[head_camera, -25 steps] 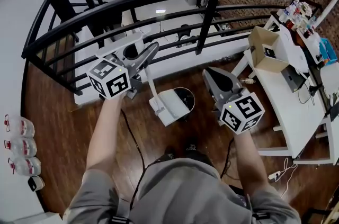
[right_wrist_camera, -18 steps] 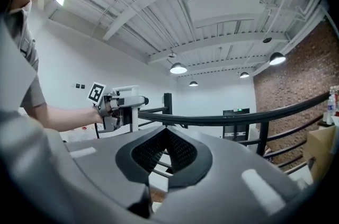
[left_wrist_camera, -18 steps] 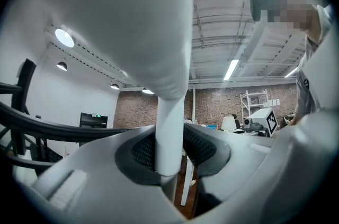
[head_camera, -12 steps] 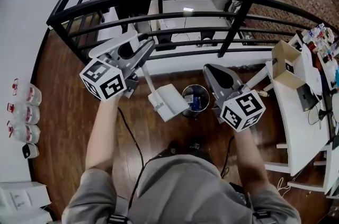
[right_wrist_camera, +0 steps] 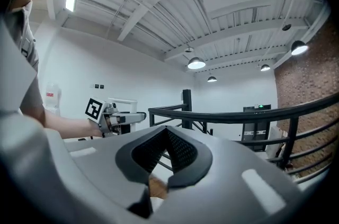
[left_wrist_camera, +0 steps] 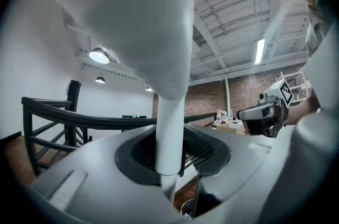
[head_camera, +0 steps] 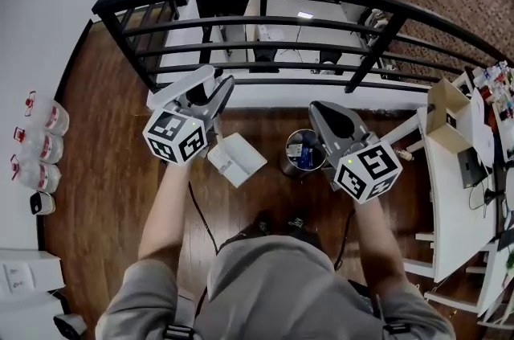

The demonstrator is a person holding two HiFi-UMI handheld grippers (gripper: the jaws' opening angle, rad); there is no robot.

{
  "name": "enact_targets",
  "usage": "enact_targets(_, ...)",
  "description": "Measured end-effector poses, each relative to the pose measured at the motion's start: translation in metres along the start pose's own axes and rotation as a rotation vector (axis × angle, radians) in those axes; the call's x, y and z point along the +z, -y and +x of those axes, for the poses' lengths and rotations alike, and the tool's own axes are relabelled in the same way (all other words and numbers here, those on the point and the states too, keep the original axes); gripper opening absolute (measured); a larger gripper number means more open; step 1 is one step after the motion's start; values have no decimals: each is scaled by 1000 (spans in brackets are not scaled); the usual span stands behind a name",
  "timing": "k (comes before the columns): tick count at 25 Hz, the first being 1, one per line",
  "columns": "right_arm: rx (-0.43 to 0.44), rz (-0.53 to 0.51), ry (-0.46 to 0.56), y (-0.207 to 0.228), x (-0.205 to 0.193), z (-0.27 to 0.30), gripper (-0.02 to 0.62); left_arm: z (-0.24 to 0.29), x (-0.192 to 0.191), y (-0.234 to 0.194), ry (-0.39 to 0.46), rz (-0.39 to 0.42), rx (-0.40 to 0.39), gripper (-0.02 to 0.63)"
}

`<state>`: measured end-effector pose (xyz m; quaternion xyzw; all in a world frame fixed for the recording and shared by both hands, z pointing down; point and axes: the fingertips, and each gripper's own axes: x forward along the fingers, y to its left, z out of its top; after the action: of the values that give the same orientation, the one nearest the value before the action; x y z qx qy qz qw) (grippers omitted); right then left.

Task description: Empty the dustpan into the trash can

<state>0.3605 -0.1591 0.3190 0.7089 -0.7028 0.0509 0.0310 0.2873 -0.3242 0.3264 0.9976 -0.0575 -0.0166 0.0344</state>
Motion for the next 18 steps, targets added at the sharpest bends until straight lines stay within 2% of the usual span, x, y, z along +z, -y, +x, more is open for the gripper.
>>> enact_targets(8, 24, 19, -93, -13, -35, 17, -2, -29, -96, -38, 5, -32, 126, 118)
enact_targets(18, 73, 38, -212, -18, -105, 44, -2, -24, -190, -53, 12, -68, 165, 120)
